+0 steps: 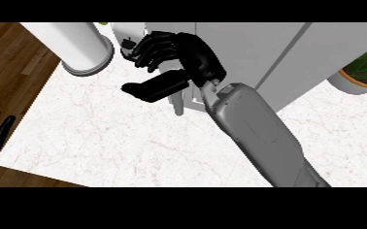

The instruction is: Pick up the bottled water, place it into the cabinet and close the cabinet

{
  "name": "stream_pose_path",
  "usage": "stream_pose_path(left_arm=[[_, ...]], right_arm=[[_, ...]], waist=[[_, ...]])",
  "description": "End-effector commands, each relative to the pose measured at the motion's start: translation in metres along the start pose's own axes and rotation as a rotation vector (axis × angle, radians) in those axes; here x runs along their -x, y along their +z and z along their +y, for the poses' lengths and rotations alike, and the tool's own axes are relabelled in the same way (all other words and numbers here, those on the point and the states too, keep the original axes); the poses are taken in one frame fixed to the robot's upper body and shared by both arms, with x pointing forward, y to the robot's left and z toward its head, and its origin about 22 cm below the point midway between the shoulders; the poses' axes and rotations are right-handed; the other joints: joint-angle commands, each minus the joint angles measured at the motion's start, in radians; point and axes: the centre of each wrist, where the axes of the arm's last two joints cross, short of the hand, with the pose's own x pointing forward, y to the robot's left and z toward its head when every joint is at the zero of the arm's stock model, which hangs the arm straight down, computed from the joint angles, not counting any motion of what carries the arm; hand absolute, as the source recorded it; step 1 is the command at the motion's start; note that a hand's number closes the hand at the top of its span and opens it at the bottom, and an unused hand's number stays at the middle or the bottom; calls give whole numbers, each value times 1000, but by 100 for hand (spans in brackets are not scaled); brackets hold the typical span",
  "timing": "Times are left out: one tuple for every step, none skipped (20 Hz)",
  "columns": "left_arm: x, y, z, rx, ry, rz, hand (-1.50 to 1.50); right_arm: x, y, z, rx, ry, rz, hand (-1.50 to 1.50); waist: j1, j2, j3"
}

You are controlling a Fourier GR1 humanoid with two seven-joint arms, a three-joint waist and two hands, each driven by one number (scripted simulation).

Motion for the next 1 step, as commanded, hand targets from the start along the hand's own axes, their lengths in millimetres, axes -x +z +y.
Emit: stream_pose_path(left_arm=[[-2, 1, 5, -2, -5, -8, -150]], right_arm=[[-25, -26, -26, 177, -84, -56, -150]], waist=[[-13, 27, -1]])
